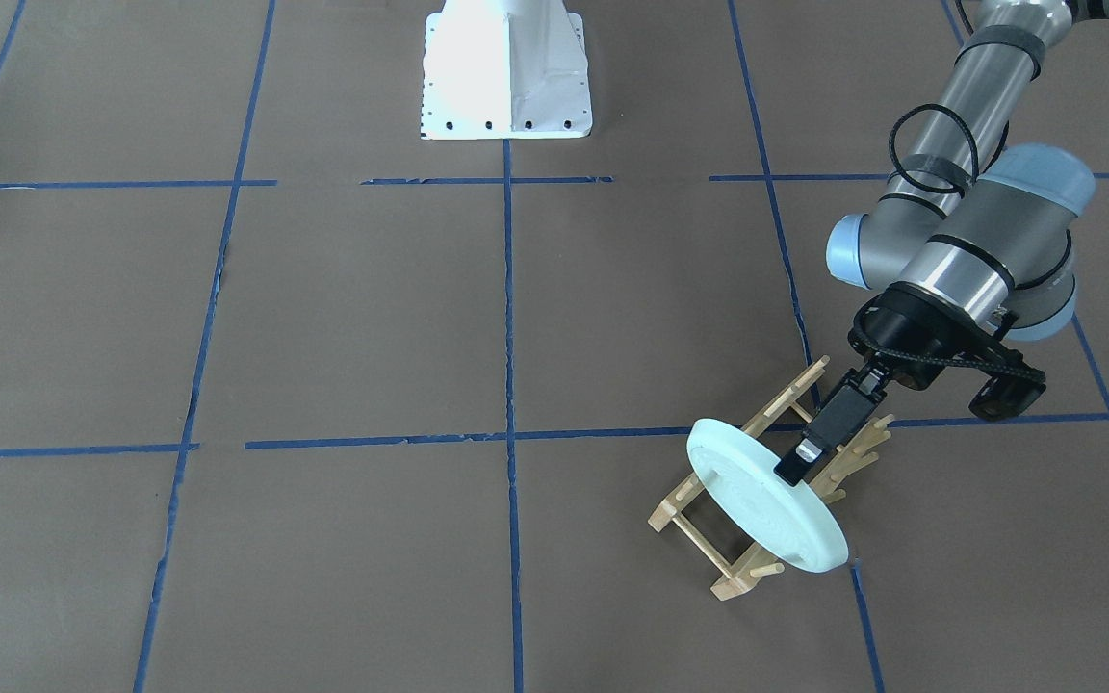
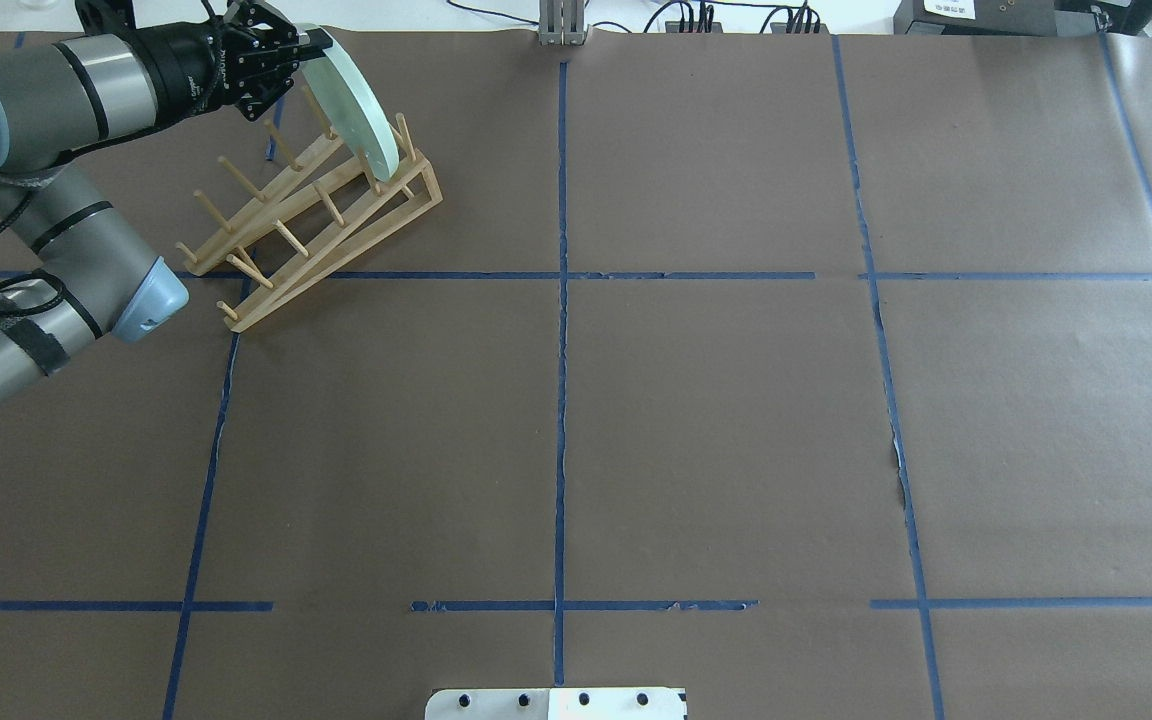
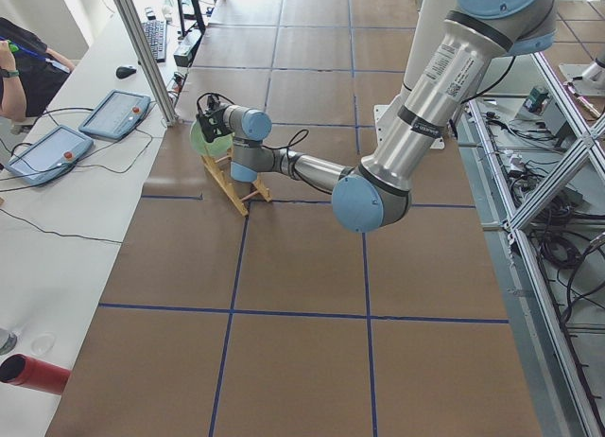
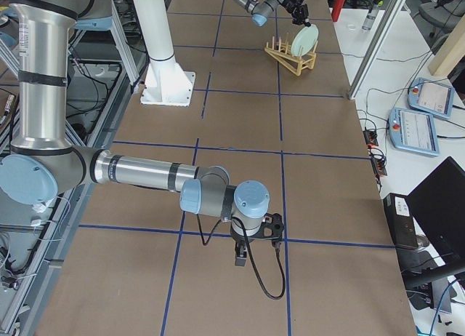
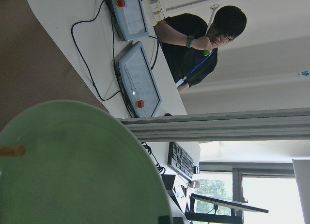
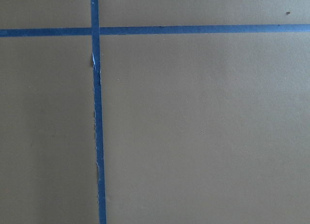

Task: Place plate on rack
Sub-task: 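Lower the upright plate into the wooden rack's slots with the left gripper, then open the left gripper and withdraw it away from the rack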

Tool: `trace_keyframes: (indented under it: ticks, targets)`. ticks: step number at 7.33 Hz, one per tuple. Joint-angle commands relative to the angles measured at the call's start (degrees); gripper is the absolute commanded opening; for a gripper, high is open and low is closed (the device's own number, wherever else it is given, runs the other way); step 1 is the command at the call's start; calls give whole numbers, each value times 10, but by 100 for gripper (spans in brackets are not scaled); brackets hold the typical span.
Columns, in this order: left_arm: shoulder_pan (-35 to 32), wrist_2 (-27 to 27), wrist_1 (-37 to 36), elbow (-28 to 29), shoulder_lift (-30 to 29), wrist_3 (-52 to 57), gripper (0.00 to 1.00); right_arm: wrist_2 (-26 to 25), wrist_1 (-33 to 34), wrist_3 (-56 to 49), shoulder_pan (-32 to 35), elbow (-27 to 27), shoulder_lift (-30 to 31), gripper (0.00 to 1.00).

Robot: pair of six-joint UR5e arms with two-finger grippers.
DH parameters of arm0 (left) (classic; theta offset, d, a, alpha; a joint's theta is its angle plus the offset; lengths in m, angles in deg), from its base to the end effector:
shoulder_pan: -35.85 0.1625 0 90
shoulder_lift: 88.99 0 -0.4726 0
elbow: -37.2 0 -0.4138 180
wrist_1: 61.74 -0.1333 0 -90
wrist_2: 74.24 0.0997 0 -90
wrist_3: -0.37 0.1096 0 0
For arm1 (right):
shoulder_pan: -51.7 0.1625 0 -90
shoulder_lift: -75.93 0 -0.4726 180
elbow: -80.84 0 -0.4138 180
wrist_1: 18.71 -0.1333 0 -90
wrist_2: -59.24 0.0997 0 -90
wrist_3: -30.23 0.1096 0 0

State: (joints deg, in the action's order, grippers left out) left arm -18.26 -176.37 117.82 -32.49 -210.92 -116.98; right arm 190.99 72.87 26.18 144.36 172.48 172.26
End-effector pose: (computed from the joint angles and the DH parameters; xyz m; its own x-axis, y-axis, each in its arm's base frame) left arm 0.3451 -0.6650 0.3617 -0.4093 -0.2005 -0.8901 0.5440 0.7296 -0.4145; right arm 0.0812 -0.4472 0.7582 0.7433 0.0369 0.6680 0.0064 0.9980 -0.0622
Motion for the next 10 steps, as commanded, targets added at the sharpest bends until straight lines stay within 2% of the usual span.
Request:
trace_keyframes:
  ticks: [1, 2, 3, 4, 5, 7, 8, 9, 10]
  targets:
    - [1, 0, -1, 0, 0, 0, 58, 0, 0, 0, 1, -1, 0, 100]
    - [1, 0, -2, 0, 0, 0, 72, 0, 0, 0, 0, -1, 0, 100]
    - [0, -2, -2, -2, 0, 0, 100, 0, 0, 0, 0, -1, 0, 100]
    - [-3, -4, -3, -6, 1, 14, 100, 0, 0, 0, 1, 0, 0, 100]
    - [-7, -36, -15, -12, 2, 45, 100, 0, 0, 0, 1, 0, 0, 100]
    - [-23, -192, -131, -95, 87, 205, 100, 0, 0, 0, 1, -1, 0, 100]
    - [-58, -252, -201, -124, 114, 285, 100, 0, 0, 0, 1, 0, 0, 100]
    - [-97, -300, -275, -146, 132, 375, 100, 0, 0, 0, 1, 0, 0, 100]
    - [-114, -315, -337, -177, 174, 488, 100, 0, 0, 0, 0, 0, 0, 100]
